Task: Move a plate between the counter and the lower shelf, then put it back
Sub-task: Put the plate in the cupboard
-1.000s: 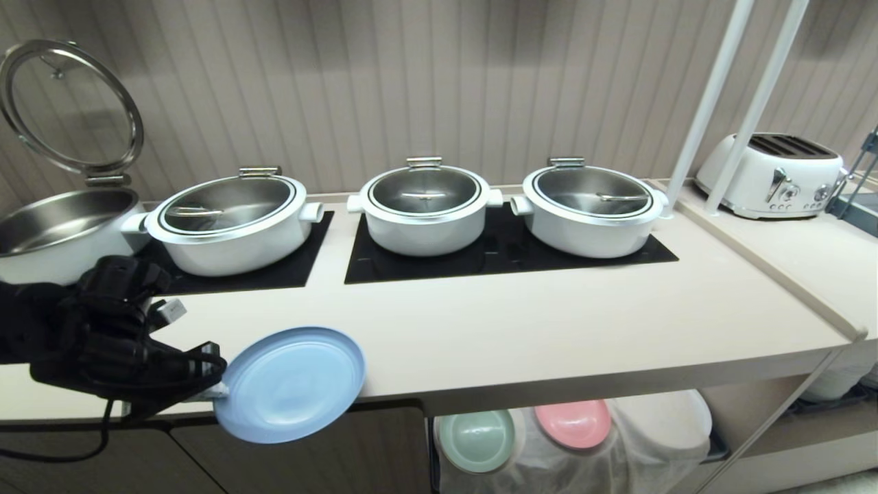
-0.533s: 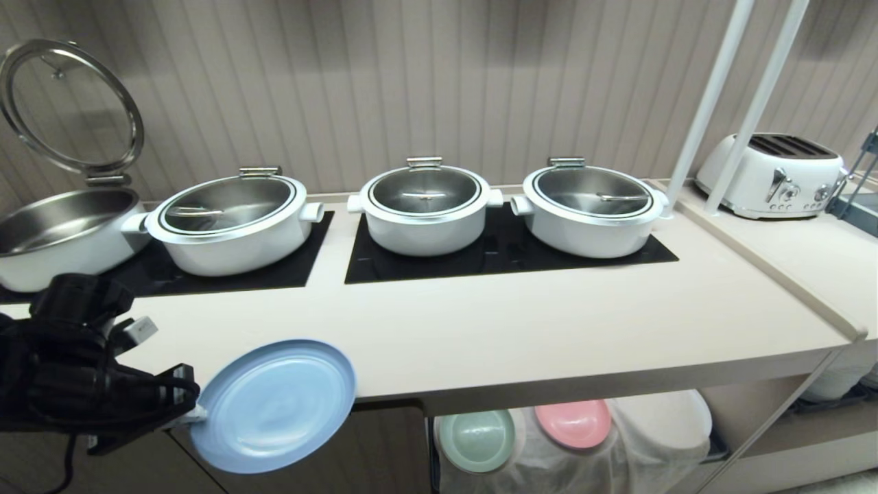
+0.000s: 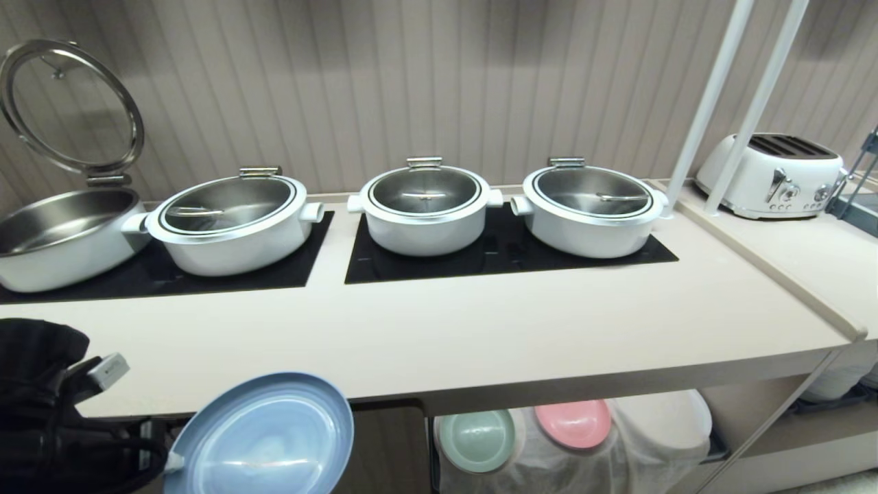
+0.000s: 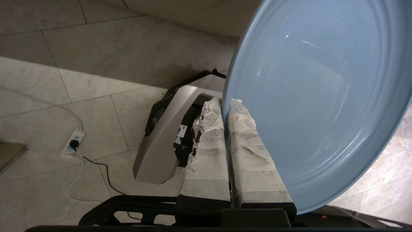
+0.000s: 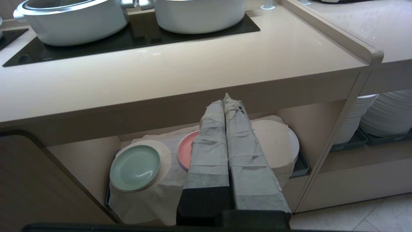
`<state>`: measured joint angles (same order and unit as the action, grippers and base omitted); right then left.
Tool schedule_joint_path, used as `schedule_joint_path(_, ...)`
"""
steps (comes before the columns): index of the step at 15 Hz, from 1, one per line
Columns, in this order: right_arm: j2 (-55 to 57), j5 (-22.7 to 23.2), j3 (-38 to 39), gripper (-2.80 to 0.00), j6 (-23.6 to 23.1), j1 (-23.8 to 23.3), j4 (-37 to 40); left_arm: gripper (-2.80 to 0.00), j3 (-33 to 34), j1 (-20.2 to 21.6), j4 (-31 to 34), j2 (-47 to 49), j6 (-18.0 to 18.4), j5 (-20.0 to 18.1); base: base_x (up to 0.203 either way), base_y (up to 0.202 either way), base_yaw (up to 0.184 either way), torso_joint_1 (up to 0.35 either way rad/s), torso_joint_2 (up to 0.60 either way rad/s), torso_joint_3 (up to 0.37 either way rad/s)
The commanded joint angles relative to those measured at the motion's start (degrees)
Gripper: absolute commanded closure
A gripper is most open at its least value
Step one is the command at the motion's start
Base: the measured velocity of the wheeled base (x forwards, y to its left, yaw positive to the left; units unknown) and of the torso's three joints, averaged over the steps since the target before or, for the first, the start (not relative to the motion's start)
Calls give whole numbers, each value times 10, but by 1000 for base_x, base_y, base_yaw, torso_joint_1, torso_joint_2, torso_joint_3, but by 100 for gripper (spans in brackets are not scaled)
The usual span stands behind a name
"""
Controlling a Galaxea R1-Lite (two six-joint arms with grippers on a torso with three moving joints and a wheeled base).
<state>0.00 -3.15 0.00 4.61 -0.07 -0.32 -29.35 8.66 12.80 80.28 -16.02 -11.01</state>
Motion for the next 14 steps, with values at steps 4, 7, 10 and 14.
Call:
schedule_joint_path(4, 0, 0, 0, 0, 1, 0, 0, 0, 23, -1, 71, -76, 12, -5, 0, 0, 0, 0, 0, 0)
schedule_joint_path(7, 0, 0, 0, 0, 1, 0, 0, 0, 24, 0, 101, -92, 13, -21, 0, 0, 0, 0, 0, 0)
schedule_joint_path(10, 0, 0, 0, 0, 1, 0, 0, 0, 24, 2, 103, -92, 13, -23, 0, 0, 0, 0, 0, 0)
schedule_joint_path(14, 0, 0, 0, 0, 1, 0, 0, 0, 24, 2, 130, -100, 13, -30, 0, 0, 0, 0, 0, 0)
